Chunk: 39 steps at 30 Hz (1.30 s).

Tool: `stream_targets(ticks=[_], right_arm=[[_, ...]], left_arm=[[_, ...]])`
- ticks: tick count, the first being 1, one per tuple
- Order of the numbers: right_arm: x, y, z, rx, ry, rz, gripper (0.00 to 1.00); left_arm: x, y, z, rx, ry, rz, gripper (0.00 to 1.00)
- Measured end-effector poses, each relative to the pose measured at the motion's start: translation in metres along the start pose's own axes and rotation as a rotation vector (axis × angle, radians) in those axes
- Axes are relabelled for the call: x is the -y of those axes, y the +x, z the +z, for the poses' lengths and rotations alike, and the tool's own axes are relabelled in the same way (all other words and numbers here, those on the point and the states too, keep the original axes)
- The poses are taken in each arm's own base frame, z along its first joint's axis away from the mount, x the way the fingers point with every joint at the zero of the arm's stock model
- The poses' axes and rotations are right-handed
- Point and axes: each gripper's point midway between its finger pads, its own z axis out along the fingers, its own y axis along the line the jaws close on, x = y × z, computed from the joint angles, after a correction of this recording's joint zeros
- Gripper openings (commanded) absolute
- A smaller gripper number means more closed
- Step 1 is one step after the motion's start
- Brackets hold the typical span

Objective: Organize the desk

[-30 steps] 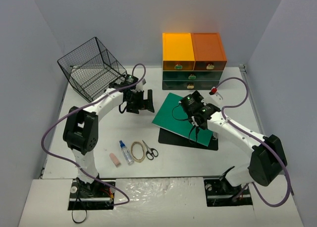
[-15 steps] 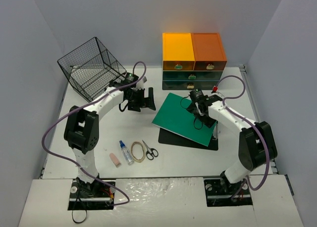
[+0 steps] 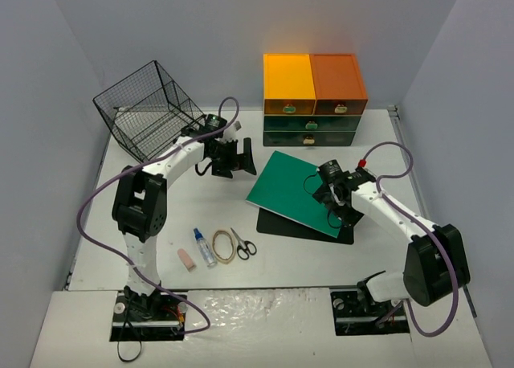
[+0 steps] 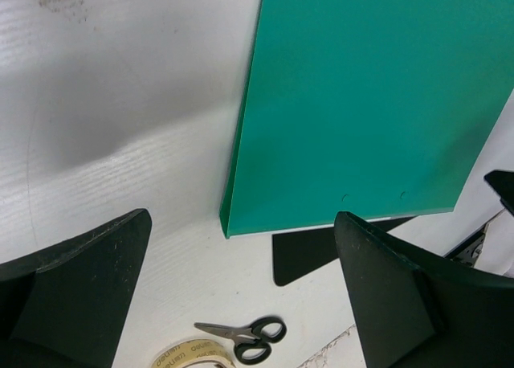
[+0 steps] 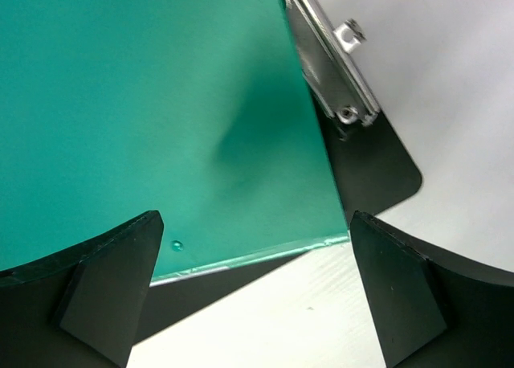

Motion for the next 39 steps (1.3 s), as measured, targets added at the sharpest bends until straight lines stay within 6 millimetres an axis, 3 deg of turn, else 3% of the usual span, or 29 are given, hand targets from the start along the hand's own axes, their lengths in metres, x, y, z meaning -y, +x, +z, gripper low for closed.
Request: stream_targets(ticks=[4,9,15,19,27,32,39], right_arm=[[0.019,0.009,-0.001,-0.009,0.008,0.032,1.0],[0.029,0.015,-0.004,-0.009,-0.003,0.078,1.0],[0.039,0.029,0.004,-0.017,0.005,0.099,1.0],[0.041,0.034,0.008,-0.012,-0.026,0.123,1.0],[0.048,0.036,0.006,0.011,-0.106,0.195,1.0],[0.046,0.037,0.009,0.015,-0.122,0.202,1.0],[0.038,0.033,0.006,0.03,-0.171,0.222,1.0]], left_arm=[[0.008,-0.008,0.0,0.013,-0.016,0.044,0.97],[0.024,-0.007,0.0,0.006,-0.051,0.124,0.97],[0.04,0.002,0.02,-0.029,-0.124,0.247,0.97],[0.033,0.022,0.033,-0.09,-0.189,0.295,0.97],[-0.001,0.034,0.039,-0.136,-0.273,0.278,0.97],[-0.02,0.035,0.04,-0.148,-0.281,0.24,0.97],[-0.023,0.029,0.052,-0.148,-0.217,0.204,0.97]])
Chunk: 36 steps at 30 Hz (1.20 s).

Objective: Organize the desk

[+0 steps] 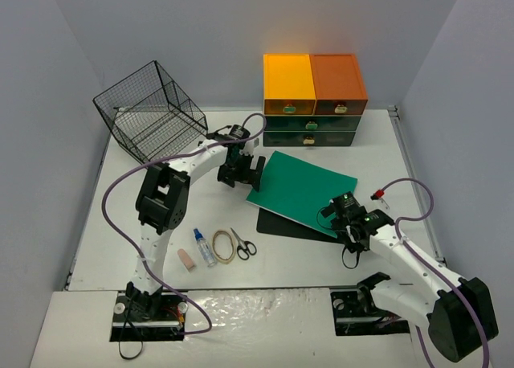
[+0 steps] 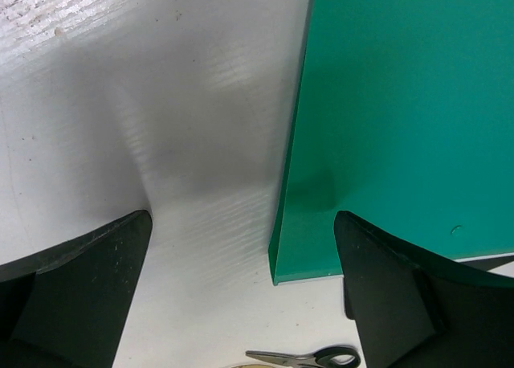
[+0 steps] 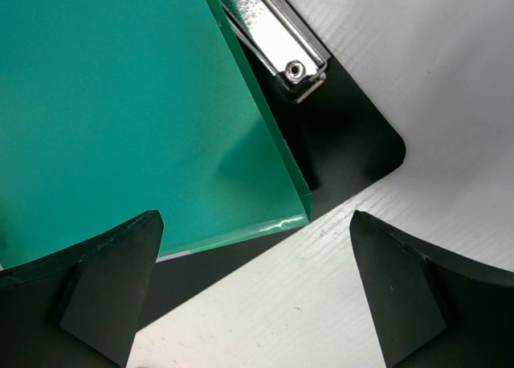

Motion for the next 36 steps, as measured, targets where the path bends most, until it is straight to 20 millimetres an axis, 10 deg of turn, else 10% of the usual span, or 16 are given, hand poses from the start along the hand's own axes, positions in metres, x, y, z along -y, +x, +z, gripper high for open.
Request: stream_targets(ticks=[17,36], right_arm=[[0.007,0.009,0.011,-0.007,-0.009,0.013,1.0],[-0.007,0.004,0.018,0.038,-0.082,0.023,1.0]], left_arm=[[0.018,-0.006,0.005,-0.006,0.06,-0.005,0.97],[-0.014,-0.001,0.006,-0.051,-0.159,0.017,0.97]])
